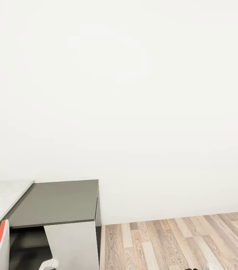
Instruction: Put all the toys in the child's room - the three board games (two on the bed and one on the table), the two jigsaw puzzles on the table, and the tennis ball on the table - inside the toy box on the table in the child's room.
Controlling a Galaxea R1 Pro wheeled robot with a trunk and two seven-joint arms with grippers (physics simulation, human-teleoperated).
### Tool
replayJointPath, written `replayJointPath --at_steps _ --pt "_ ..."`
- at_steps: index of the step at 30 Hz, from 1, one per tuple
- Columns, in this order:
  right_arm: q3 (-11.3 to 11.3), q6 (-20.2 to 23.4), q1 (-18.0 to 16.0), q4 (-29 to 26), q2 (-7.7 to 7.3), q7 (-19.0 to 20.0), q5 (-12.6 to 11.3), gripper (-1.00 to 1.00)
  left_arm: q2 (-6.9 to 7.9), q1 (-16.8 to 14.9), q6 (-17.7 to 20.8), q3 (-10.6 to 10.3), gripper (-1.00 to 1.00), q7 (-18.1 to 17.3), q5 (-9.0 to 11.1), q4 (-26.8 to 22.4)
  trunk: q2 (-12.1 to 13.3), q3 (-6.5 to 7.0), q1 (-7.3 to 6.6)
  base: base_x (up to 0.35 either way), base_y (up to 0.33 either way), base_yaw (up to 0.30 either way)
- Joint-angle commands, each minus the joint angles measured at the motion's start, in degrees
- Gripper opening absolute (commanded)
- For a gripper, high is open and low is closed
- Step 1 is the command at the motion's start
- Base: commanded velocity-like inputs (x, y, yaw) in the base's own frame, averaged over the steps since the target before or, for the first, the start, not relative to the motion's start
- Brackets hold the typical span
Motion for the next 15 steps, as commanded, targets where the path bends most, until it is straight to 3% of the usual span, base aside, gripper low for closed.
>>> replayJointPath --at_steps 1,5,15 --pt "0.0 0.2 0.0 0.3 0.04 -0.2 0.0 1.0 -0.07 0.0 -0.4 0.5 1.0 0.4 -0.6 0.5 0.0 -0.03 0.02 0.0 0.0 0.0" --pt "0.0 0.2 0.0 1.4 0.17 -0.2 0.5 1.0 -0.08 0.0 -2.6 0.5 1.0 2.4 -0.5 2.5 0.0 -0.03 0.02 0.0 0.0 0.0" --pt "0.0 0.1 0.0 3.9 0.53 -0.2 0.7 1.0 -0.09 0.0 -3.6 0.6 1.0 8.2 -0.5 5.7 0.0 -0.03 0.02 0.0 0.0 0.0"
